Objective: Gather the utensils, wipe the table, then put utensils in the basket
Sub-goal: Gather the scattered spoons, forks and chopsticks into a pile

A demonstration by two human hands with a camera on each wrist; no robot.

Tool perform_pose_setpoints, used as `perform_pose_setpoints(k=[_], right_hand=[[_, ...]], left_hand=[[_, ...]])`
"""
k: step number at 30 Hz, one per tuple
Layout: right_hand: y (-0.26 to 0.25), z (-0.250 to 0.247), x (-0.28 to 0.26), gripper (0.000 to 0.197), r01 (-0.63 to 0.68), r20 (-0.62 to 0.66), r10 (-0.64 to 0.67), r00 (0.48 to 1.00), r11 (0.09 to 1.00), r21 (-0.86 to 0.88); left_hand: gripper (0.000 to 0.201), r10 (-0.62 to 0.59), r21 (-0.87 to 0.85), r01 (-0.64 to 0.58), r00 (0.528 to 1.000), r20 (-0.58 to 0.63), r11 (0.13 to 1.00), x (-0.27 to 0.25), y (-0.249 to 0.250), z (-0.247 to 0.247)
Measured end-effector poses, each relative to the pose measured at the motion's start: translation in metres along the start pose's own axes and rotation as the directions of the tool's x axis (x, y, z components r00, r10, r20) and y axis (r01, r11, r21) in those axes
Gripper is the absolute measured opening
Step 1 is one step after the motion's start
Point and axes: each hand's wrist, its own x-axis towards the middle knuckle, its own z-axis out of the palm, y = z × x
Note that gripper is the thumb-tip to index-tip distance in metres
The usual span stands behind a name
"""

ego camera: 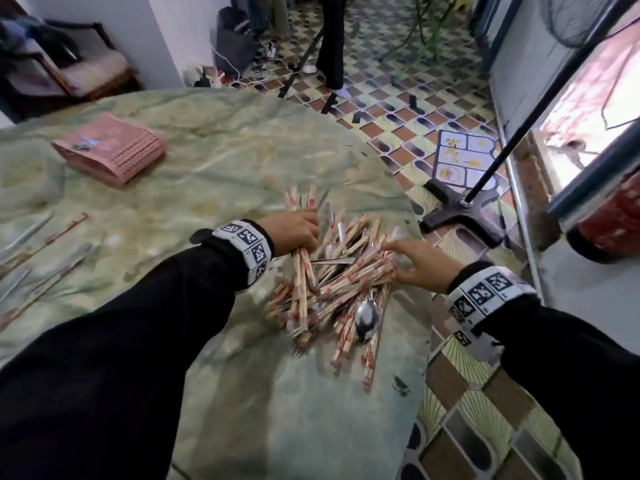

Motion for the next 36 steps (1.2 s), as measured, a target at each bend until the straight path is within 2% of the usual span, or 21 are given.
perform_pose_setpoints(k=[2, 4, 6, 8, 9, 12, 15, 16, 17, 18, 19, 20, 21, 23, 24, 26, 28, 30, 31, 34, 36], right_hand=[[0.000, 0.003, 0.000, 0.050, -0.006, -0.006, 0.006, 1.000, 1.000, -0.001], [0.001, 0.006, 0.000, 0.051, -0.011, -0.029, 0.010, 1.000, 1.000, -0.011], [0.001, 0.008, 0.000, 0.055, -0.017, -0.062, 0.015, 0.998, 1.000, -0.026], [0.001, 0.010, -0.001, 0.060, -0.034, -0.087, 0.029, 0.996, 0.998, -0.054], [0.000, 0.011, -0.002, 0.063, -0.047, -0.098, 0.040, 0.994, 0.997, -0.064], [-0.004, 0.013, -0.004, 0.074, -0.127, -0.127, 0.122, 0.984, 0.991, -0.034], [-0.008, 0.013, -0.007, 0.079, -0.228, -0.150, 0.231, 0.961, 0.973, 0.036], [-0.009, 0.013, -0.008, 0.077, -0.277, -0.158, 0.288, 0.944, 0.957, 0.089], [-0.010, 0.012, -0.011, 0.072, -0.326, -0.167, 0.346, 0.923, 0.935, 0.139], [-0.010, 0.012, -0.013, 0.063, -0.379, -0.173, 0.411, 0.895, 0.906, 0.191], [-0.011, 0.012, -0.016, 0.050, -0.413, -0.187, 0.464, 0.866, 0.874, 0.255], [-0.011, 0.013, -0.019, 0.034, -0.421, -0.176, 0.493, 0.852, 0.845, 0.330], [-0.012, 0.016, -0.022, 0.027, -0.404, -0.139, 0.487, 0.862, 0.826, 0.393], [-0.018, 0.025, -0.025, 0.035, -0.386, 0.021, 0.425, 0.905, 0.798, 0.463], [-0.021, 0.031, -0.026, 0.031, -0.384, 0.094, 0.391, 0.916, 0.783, 0.490], [-0.019, 0.047, -0.018, 0.026, -0.393, 0.158, 0.369, 0.916, 0.745, 0.539], [-0.017, 0.058, -0.005, 0.064, -0.417, 0.165, 0.393, 0.905, 0.739, 0.529], [-0.022, 0.061, 0.004, 0.102, -0.453, 0.176, 0.425, 0.888, 0.742, 0.494], [-0.025, 0.064, 0.008, 0.111, -0.457, 0.181, 0.427, 0.886, 0.737, 0.498], [-0.039, 0.072, 0.015, 0.104, -0.445, 0.137, 0.440, 0.887, 0.741, 0.503], [-0.044, 0.078, 0.016, 0.110, -0.467, 0.105, 0.485, 0.868, 0.727, 0.504]], left_hand=[[0.016, 0.071, 0.084, -0.074, 0.997, 0.034, 0.994, 0.008, 0.000, 0.004], [0.021, 0.090, 0.183, -0.107, 0.991, 0.102, 0.977, 0.016, -0.001, 0.011], [0.030, 0.017, 0.266, -0.057, 0.988, 0.151, 0.962, 0.021, 0.000, 0.012], [0.046, -0.054, 0.327, -0.028, 0.970, 0.238, 0.945, 0.022, -0.002, 0.020], [0.054, -0.102, 0.321, 0.020, 0.965, 0.241, 0.947, 0.020, 0.000, 0.023], [0.081, -0.126, 0.319, 0.079, 0.984, 0.129, 0.944, 0.009, 0.001, 0.025], [0.104, -0.243, 0.091, 0.241, 0.970, 0.013, 0.966, -0.003, 0.000, 0.038], [0.103, -0.331, -0.030, 0.330, 0.943, -0.025, 0.943, -0.005, 0.004, 0.036], [0.097, -0.455, -0.150, 0.445, 0.889, -0.040, 0.883, -0.006, 0.008, 0.030], [0.087, -0.598, -0.279, 0.566, 0.800, -0.041, 0.776, -0.005, 0.009, 0.032], [0.074, -0.742, -0.415, 0.674, 0.671, -0.001, 0.610, -0.004, 0.008, 0.033], [0.062, -0.824, -0.530, 0.734, 0.556, 0.110, 0.425, -0.003, 0.007, 0.035], [0.068, -0.850, -0.614, 0.748, 0.474, 0.229, 0.251, -0.002, 0.004, 0.041], [0.122, -0.843, -0.721, 0.690, 0.424, 0.331, 0.063, 0.004, -0.005, 0.067], [0.133, -0.818, -0.701, 0.713, 0.408, 0.406, 0.007, 0.007, -0.006, 0.073], [0.129, -0.771, -0.602, 0.798, 0.383, 0.509, -0.001, 0.012, 0.002, 0.060], [0.116, -0.746, -0.564, 0.825, 0.403, 0.531, 0.043, 0.019, 0.008, 0.051], [0.113, -0.698, -0.593, 0.803, 0.463, 0.546, 0.069, 0.024, 0.015, 0.047], [0.114, -0.691, -0.595, 0.798, 0.485, 0.536, 0.099, 0.026, 0.017, 0.051], [0.118, -0.682, -0.575, 0.793, 0.536, 0.498, 0.203, 0.027, 0.031, 0.054], [0.117, -0.672, -0.649, 0.724, 0.602, 0.432, 0.231, 0.023, 0.040, 0.052]])
